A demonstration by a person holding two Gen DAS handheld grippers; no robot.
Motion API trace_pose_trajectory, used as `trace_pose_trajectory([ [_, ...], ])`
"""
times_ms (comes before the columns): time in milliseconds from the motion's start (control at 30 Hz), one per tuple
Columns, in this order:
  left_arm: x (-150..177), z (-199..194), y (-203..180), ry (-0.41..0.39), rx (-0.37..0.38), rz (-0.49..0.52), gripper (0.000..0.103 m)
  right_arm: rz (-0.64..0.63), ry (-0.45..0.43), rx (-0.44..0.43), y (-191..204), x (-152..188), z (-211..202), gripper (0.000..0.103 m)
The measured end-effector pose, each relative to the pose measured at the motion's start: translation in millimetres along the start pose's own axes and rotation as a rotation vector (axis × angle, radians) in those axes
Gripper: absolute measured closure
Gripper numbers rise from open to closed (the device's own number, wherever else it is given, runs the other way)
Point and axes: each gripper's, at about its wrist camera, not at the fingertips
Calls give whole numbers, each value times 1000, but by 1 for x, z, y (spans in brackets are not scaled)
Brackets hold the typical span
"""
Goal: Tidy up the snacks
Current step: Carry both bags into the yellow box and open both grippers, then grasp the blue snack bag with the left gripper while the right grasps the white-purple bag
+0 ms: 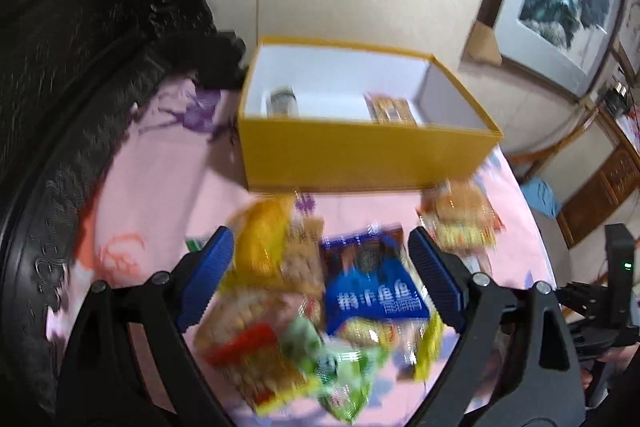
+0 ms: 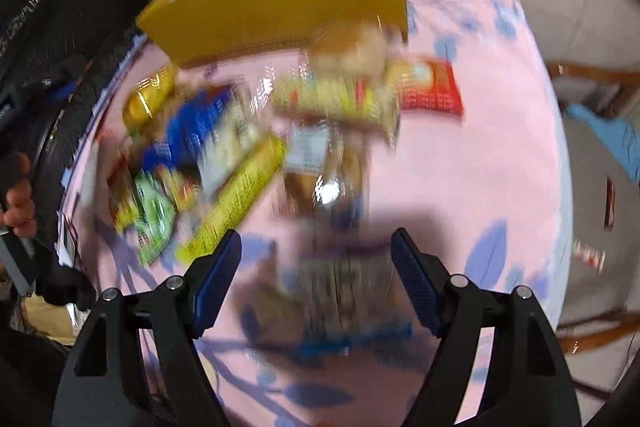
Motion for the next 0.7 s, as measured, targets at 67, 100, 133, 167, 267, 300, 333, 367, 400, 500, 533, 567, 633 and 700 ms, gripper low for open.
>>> trace_pose_trajectory([
  [67, 10, -3, -5, 10, 2, 13, 12, -4, 16, 32, -3, 8, 8, 25],
  [100, 16, -4, -7, 18, 2, 18, 12, -8, 31, 45, -3, 12, 14, 25],
  [133, 19, -5, -9, 24, 3, 22, 12, -15, 43, 45, -2, 15, 19, 25],
  [167, 24, -5, -12, 36, 7, 29, 12, -21, 51, 45, -1, 18, 23, 25],
  [267, 37, -3, -22, 67, 18, 68, 13, -82, 24, 108, 6, 24, 25, 32],
  [300, 41, -1, -27, 80, 21, 92, 12, -97, 18, 134, 8, 25, 25, 40],
  [333, 45, 0, -31, 86, 24, 107, 12, -110, 13, 152, 9, 26, 25, 44],
  [367, 47, 2, -34, 91, 28, 120, 12, -115, 10, 154, 9, 28, 24, 47],
  [400, 49, 7, -39, 97, 32, 136, 12, -113, 4, 156, 8, 29, 23, 49],
  [500, 49, 26, -49, 111, 40, 152, 12, -94, -5, 149, 7, 31, 22, 50],
  [533, 46, 35, -51, 119, 45, 147, 12, -92, -6, 149, 7, 30, 22, 50],
  [567, 44, 41, -52, 127, 54, 138, 12, -88, -8, 150, 8, 31, 22, 50],
  [633, 37, 60, -51, 144, 56, 101, 12, -80, -11, 148, 5, 32, 22, 50],
  [700, 31, 78, -49, 168, 60, 58, 12, -76, -12, 146, 4, 33, 21, 50],
])
Point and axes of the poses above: each gripper's, at about its wrist camera, not at the fingertips, and z roughly the way its jaws point, y to its left, x to its underside, and after that the axes turned 1 degree about x, right-handed
